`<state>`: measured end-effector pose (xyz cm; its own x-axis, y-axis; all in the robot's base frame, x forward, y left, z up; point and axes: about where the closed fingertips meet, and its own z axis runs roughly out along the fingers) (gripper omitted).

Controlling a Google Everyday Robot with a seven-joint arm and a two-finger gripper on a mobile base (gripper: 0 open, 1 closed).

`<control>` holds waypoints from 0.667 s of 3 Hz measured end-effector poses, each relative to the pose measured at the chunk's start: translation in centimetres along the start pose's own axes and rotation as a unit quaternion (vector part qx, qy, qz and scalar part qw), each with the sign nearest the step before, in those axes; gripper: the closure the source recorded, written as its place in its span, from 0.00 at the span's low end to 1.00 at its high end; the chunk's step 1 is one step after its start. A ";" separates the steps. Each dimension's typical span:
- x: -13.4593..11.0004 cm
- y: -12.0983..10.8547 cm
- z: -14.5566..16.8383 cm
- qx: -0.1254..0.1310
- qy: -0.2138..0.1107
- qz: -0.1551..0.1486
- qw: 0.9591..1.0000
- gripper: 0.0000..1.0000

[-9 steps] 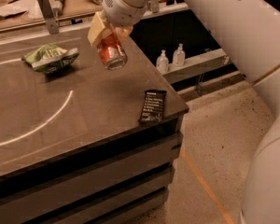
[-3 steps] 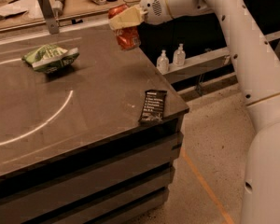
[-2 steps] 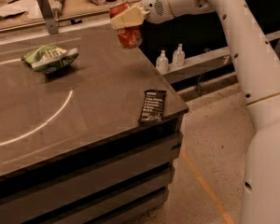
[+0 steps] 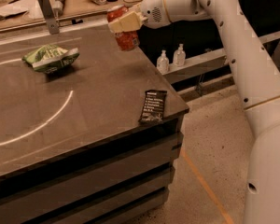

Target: Place coke can upright

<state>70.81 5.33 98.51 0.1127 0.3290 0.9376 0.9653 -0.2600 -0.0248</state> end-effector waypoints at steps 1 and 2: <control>-0.8 0.4 0.7 0.016 0.013 -0.077 0.997 1.00; -2.2 1.2 0.1 0.019 0.032 -0.148 0.988 1.00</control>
Offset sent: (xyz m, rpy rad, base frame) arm 0.0148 -0.0285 -0.0263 -0.0207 -0.4260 0.1803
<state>71.77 4.39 96.35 -0.1903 0.3275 0.9255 0.9621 -0.1253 0.2421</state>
